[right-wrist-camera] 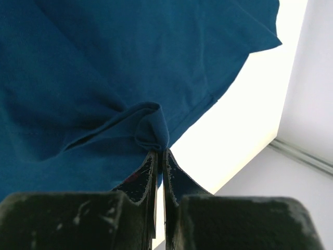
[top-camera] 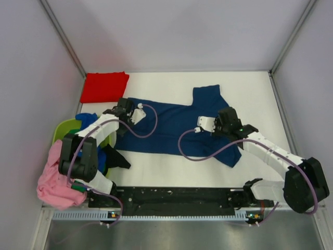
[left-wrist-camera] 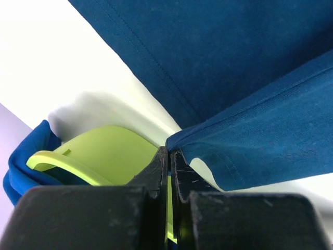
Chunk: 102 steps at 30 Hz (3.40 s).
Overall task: Fold and stack the t-shirts
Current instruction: Fold the flattened tshirt in 1/3 of the way
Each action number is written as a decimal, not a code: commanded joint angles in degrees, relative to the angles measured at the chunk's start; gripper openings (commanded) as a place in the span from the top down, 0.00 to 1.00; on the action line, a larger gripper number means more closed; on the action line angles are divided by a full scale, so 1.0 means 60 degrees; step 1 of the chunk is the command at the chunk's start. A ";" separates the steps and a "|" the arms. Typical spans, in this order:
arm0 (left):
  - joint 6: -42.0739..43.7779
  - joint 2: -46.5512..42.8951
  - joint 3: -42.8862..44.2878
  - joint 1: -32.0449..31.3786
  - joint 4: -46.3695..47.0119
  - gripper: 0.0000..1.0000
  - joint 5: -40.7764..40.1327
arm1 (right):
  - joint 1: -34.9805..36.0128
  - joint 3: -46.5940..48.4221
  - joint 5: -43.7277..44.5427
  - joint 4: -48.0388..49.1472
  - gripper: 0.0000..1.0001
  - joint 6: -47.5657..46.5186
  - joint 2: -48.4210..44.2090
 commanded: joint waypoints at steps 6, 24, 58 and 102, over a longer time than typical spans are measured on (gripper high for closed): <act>-0.0681 0.0494 0.0290 0.0046 0.0664 1.00 -0.0602 | -0.0493 -0.0084 -0.0784 0.2080 1.00 -0.0765 0.0608; -0.0785 -0.0280 0.1713 0.0075 -0.0711 0.49 0.0653 | -0.2674 0.3421 -0.0461 -0.1606 0.31 1.1928 0.1052; 0.0110 0.1037 -0.0911 -0.0115 0.0299 0.63 0.1287 | -0.6631 -0.0817 -0.2891 -0.1199 1.00 1.4456 0.0256; 0.0579 0.0232 -0.1014 -0.0086 -0.0214 0.61 0.1888 | -0.6397 -0.0451 -0.1648 -0.2136 0.47 1.4351 -0.0195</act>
